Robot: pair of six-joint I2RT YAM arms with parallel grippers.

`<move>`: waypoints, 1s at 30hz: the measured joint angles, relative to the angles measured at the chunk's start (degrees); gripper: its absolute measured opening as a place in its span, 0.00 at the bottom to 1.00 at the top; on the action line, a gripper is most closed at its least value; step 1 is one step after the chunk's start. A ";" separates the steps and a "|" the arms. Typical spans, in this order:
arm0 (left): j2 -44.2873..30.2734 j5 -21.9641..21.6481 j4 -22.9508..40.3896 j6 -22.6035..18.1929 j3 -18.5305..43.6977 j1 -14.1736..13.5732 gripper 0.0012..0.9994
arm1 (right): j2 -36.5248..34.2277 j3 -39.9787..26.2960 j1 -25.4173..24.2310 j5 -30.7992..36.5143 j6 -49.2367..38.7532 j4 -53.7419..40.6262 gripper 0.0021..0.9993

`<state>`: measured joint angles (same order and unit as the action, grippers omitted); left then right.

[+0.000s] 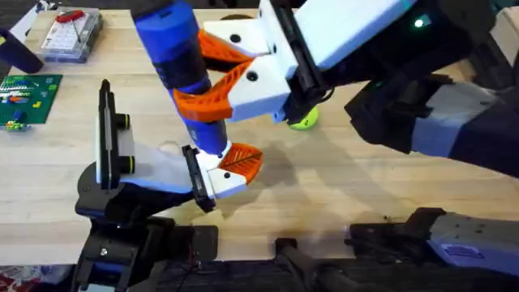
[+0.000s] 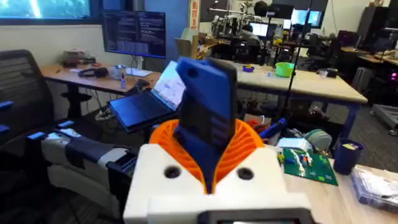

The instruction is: Pick up the gripper from the table and insert it into the empty holder that is missing its gripper. Then pick up a screw, insert it into the mounting hole, and use the screwdriver to tighten it. Finally, clean up the table by picking up the vegetable and placing it into the bucket.

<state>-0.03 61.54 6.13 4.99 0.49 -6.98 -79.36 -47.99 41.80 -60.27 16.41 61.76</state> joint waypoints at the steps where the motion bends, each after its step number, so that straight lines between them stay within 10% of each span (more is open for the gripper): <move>1: 0.00 0.00 0.02 -0.02 0.00 0.00 0.01 | -0.15 0.00 0.04 0.00 -0.11 0.00 0.02; 30: 0.00 0.02 0.02 0.00 0.00 0.00 0.01 | -1.02 1.68 0.05 1.55 -0.61 -0.02 0.02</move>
<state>-0.03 61.56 6.15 4.99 0.49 -6.98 -80.38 -46.31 41.85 -58.72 15.81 61.74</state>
